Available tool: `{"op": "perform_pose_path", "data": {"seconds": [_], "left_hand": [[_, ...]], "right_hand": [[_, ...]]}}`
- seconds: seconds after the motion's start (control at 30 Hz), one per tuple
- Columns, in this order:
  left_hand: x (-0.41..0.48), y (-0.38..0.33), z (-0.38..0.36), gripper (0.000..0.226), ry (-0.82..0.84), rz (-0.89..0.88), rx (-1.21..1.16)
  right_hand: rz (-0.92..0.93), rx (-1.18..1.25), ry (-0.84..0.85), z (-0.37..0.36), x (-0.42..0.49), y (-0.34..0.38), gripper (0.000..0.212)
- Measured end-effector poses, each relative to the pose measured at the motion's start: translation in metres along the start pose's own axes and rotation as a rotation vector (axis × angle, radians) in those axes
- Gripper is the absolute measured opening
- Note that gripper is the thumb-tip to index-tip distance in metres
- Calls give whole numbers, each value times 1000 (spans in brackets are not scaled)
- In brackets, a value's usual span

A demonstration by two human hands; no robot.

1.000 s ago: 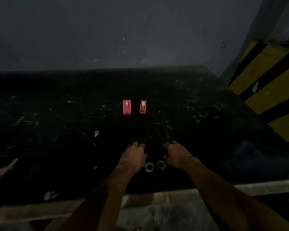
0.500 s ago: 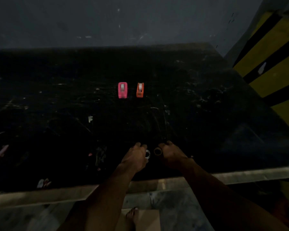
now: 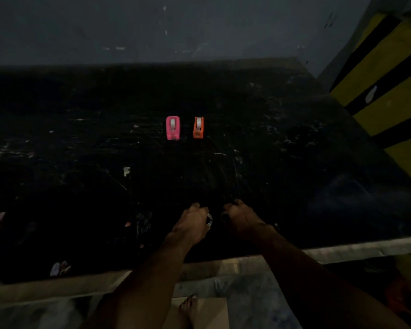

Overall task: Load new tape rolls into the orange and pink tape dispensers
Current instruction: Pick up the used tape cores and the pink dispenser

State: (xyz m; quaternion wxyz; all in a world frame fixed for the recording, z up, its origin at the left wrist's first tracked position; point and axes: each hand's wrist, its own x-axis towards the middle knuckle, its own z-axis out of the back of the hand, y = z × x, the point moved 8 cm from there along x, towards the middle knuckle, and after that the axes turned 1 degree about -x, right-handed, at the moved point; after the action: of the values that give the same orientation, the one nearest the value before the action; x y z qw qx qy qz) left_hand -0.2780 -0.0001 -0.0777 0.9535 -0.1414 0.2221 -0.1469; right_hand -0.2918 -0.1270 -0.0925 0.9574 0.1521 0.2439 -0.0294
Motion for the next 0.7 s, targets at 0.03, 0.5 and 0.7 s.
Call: {"op": "perform_pose_path", "data": {"seconds": [0.03,0.5,0.7], "left_hand": [[-1,0,4,41,-9,-1,8],[-61,-13,70,47,-198,-10,78],[-87,4,110,46,-288,18,71]], "right_hand": [[-4,15,-4,5,-3,2,34],[67,-18,-192,79,-74,35,42],[145,-41,-182,102,-80,73,46]]}}
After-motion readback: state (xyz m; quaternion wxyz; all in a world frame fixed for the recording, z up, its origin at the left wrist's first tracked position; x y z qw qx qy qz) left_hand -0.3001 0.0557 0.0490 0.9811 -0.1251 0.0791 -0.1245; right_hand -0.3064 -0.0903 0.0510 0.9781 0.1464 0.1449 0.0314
